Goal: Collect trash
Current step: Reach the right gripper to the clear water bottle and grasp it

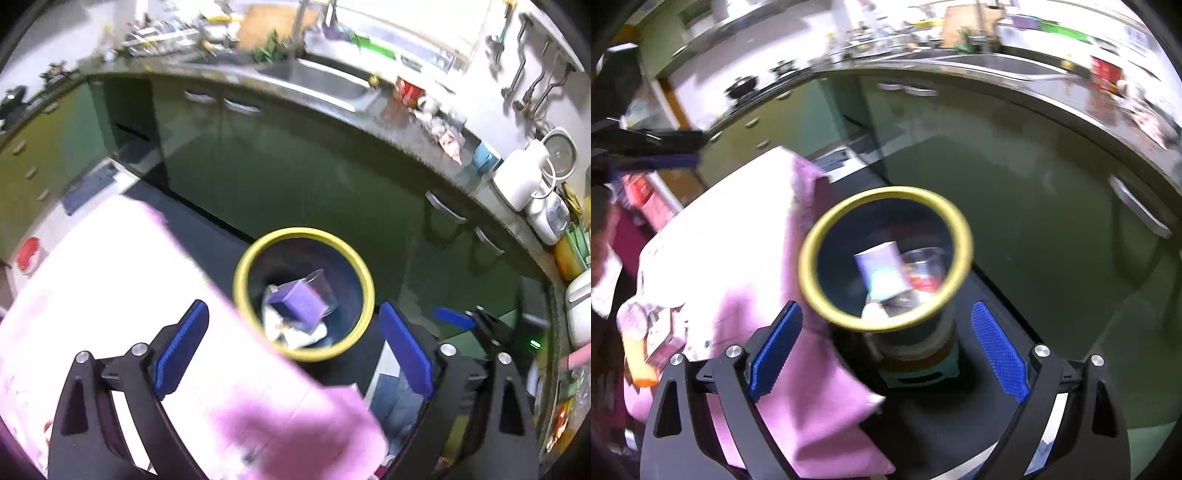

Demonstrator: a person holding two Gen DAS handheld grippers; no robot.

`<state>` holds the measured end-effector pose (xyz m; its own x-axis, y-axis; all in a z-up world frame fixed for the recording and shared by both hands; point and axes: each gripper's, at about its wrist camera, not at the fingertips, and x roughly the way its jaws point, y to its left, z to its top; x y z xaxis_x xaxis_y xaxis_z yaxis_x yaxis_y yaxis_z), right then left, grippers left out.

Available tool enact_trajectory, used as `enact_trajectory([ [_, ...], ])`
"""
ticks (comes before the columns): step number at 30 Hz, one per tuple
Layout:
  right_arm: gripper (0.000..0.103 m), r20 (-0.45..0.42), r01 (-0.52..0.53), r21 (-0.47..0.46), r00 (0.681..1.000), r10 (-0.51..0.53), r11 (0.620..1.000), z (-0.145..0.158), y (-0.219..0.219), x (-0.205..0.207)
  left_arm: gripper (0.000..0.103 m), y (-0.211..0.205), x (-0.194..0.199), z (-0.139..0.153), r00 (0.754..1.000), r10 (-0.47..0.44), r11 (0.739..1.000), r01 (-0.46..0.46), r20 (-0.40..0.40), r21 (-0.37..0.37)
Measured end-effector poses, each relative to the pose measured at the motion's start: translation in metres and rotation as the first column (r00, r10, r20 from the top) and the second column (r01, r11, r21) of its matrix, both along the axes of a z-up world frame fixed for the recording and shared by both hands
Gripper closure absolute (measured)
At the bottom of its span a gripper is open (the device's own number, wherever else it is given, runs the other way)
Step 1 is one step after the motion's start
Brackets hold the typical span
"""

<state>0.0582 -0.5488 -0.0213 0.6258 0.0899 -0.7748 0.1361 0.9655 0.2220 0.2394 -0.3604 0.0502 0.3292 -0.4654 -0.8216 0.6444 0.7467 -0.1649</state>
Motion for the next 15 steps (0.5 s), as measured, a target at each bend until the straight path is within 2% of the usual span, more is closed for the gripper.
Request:
enact_trajectory([
  [4, 0.011, 0.002, -0.137, 0.001, 0.991, 0.137, 0.991, 0.001, 0.052, 0.011, 0.012, 0.073, -0.033, 0.024, 0.995, 0.068, 0.997, -0.066, 0.077, -0.03],
  [7, 0.011, 0.001, -0.262, -0.003, 0.965, 0.262, 0.965, 0.002, 0.096, 0.017, 0.011, 0.127, -0.05, 0.028, 0.987, 0.136, 0.989, -0.13, 0.08, -0.072],
  [11, 0.011, -0.002, -0.43, -0.021, 0.903, 0.43, 0.903, 0.007, 0.153, 0.026, 0.011, 0.197, -0.075, 0.028, 0.959, 0.244, 0.969, -0.235, 0.146, -0.075],
  [12, 0.011, -0.006, -0.455, -0.019, 0.89, 0.455, 0.89, 0.008, 0.165, 0.029, 0.011, 0.211, -0.079, 0.027, 0.952, 0.265, 0.964, -0.256, 0.154, -0.073],
  [15, 0.011, 0.005, -0.561, 0.0, 0.828, 0.561, 0.828, 0.013, 0.209, 0.034, 0.011, 0.256, -0.096, 0.018, 0.925, 0.346, 0.938, -0.338, 0.155, -0.079],
])
